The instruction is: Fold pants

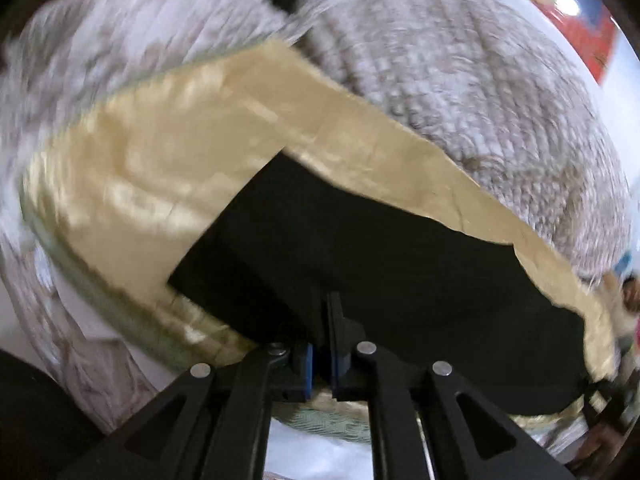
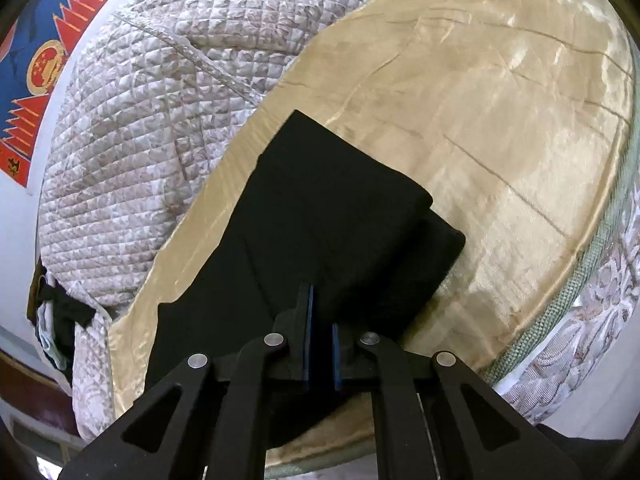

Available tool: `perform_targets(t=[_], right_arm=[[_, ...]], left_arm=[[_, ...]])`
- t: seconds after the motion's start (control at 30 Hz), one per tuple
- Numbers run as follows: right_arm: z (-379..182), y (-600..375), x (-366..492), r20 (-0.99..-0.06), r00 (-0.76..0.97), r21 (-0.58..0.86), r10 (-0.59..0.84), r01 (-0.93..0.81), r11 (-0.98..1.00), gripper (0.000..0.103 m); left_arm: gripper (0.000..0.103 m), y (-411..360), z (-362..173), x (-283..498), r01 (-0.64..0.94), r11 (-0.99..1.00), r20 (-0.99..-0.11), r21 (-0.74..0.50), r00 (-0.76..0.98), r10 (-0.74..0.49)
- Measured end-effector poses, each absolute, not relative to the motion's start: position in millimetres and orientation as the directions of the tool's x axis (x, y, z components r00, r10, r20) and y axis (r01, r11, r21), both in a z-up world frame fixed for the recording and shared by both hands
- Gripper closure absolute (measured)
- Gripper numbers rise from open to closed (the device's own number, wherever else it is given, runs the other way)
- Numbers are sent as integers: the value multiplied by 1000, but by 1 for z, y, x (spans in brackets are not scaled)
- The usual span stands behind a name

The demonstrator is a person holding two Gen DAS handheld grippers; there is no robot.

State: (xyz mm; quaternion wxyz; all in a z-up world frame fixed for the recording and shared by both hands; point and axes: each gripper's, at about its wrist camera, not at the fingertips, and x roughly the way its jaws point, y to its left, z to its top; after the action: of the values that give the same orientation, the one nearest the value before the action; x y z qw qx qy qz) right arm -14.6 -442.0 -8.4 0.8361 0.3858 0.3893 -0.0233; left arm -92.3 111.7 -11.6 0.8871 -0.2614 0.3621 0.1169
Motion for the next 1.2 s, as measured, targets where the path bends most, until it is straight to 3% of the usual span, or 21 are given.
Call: perform_targets(t=[0.17, 0.3, 0.43, 0.57, 0.7, 0.8, 0.9, 1.0, 1.13, 1.2], right_arm=[[-10, -444, -16, -664, 700, 631, 262, 337, 699, 96], [-9, -441, -12, -675, 694, 612, 250, 338, 715, 98], [13, -437, -23, -619, 745, 621, 247, 273, 735, 101], [-6, -445, -22, -698, 682, 580, 218, 359, 731, 101], [-8, -446, -26, -714, 669, 567, 208, 378, 731, 100], [0, -449, -33, -712, 677, 562, 184, 393, 728, 92], [26, -455, -57, -699, 714, 460, -23, 475, 750, 83], [49, -456, -61, -650, 752, 418, -108, 473, 775, 83], [56, -419, -10, -671, 741, 317, 30, 250, 915, 83], [46, -405, 19, -711, 701, 253, 59, 177, 951, 83]], left_arm=[[94, 123, -11, -92, -412, 812, -695, -412, 719, 12], [99, 119, -3, -87, -410, 837, -705, -362, 708, 41], [99, 111, 29, -92, -363, 887, -621, -287, 775, 116], [98, 115, -2, -81, -427, 875, -745, -226, 655, 127], [92, 119, 5, -87, -463, 867, -744, -183, 642, 186], [84, 131, 19, -94, -540, 829, -736, -144, 619, 275], [83, 139, 36, -98, -577, 807, -697, -129, 631, 340], [73, 131, 52, -84, -488, 853, -677, -185, 693, 250], [65, 85, 50, -37, -247, 939, -711, -238, 703, 4], [65, 66, 37, -14, -181, 958, -732, -220, 680, -40]])
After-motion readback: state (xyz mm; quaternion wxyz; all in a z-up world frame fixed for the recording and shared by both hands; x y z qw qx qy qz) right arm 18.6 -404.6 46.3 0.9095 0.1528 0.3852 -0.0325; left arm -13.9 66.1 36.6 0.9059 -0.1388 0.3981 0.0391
